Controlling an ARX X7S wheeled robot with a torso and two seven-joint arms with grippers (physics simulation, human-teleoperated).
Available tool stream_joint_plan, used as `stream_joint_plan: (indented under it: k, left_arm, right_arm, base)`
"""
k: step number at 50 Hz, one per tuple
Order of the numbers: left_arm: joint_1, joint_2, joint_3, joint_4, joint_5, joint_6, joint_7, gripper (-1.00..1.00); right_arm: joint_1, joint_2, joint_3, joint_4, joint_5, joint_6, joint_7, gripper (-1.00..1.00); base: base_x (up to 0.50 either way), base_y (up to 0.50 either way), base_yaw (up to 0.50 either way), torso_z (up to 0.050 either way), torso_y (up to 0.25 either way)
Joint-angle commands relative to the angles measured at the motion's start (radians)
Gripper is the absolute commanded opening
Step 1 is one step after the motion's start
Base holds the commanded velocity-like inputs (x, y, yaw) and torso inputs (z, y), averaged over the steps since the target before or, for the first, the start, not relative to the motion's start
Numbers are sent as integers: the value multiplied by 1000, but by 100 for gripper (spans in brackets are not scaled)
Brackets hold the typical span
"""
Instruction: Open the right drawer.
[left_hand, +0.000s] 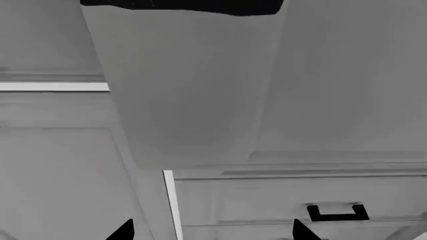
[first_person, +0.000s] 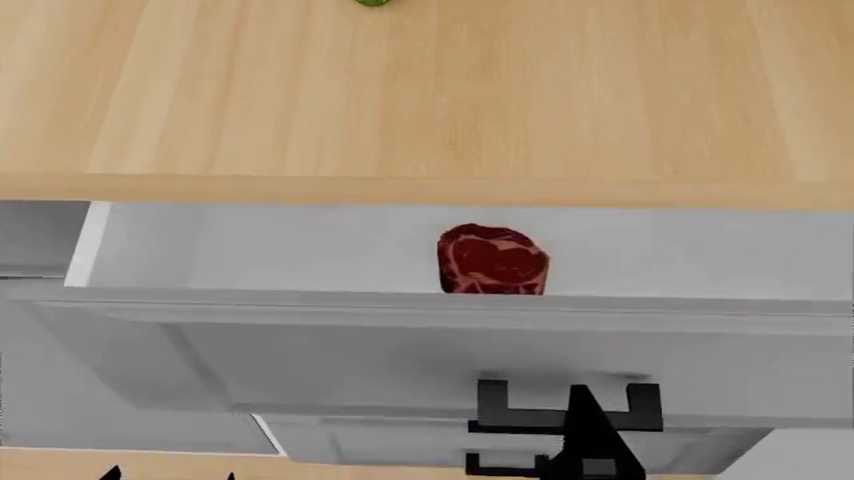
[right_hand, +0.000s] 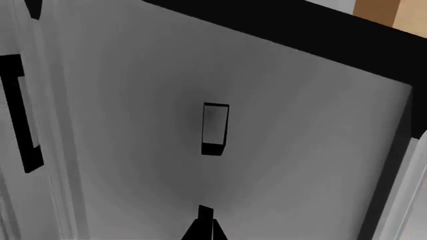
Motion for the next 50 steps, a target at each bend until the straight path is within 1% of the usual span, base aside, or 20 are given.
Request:
stream_joint_plan:
  k: [1, 50]
  left_arm:
    - [0, 15, -15, 2, 10, 8, 22, 100]
    - [-6, 9, -5, -5, -1, 15, 14, 100]
  right_arm:
    - [21, -34, -8, -7, -170, 14, 43, -100]
    - [25, -32, -15, -12, -185, 10, 32, -100]
  base:
    - [-164, 0, 0, 0, 0]
    - [-144, 0, 0, 1, 2]
